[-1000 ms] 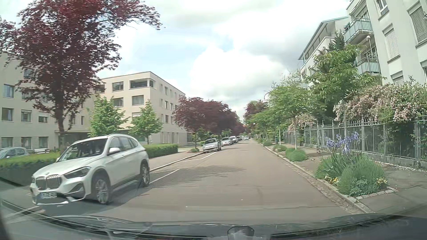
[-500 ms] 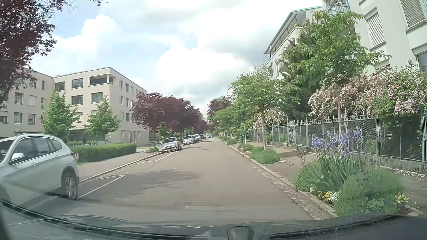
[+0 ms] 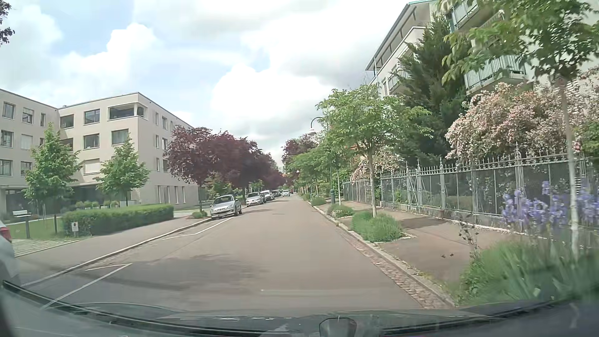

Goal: Follow the waypoints while adhering to traffic rules and regulations

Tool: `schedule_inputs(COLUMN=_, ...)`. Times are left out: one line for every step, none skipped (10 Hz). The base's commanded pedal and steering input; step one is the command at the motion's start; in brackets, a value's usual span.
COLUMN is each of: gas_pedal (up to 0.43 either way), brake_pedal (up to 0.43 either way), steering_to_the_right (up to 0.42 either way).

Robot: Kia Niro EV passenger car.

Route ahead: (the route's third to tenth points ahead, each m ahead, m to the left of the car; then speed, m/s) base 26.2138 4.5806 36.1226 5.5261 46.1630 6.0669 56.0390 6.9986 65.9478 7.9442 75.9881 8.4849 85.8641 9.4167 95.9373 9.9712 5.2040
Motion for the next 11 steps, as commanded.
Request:
schedule_inputs(gas_pedal=0.15, brake_pedal=0.0, steering_to_the_right=-0.021)
schedule_inputs(gas_pedal=0.15, brake_pedal=0.0, steering_to_the_right=-0.024)
schedule_inputs(gas_pedal=0.15, brake_pedal=0.0, steering_to_the_right=-0.024)
schedule_inputs(gas_pedal=0.15, brake_pedal=0.0, steering_to_the_right=-0.023)
schedule_inputs(gas_pedal=0.15, brake_pedal=0.0, steering_to_the_right=-0.023)
schedule_inputs(gas_pedal=0.15, brake_pedal=0.0, steering_to_the_right=-0.023)
schedule_inputs(gas_pedal=0.15, brake_pedal=0.0, steering_to_the_right=-0.017)
schedule_inputs(gas_pedal=0.15, brake_pedal=0.0, steering_to_the_right=-0.009)
schedule_inputs(gas_pedal=0.15, brake_pedal=0.0, steering_to_the_right=-0.008)
schedule_inputs(gas_pedal=0.13, brake_pedal=0.0, steering_to_the_right=-0.01)
schedule_inputs(gas_pedal=0.13, brake_pedal=0.0, steering_to_the_right=-0.018)
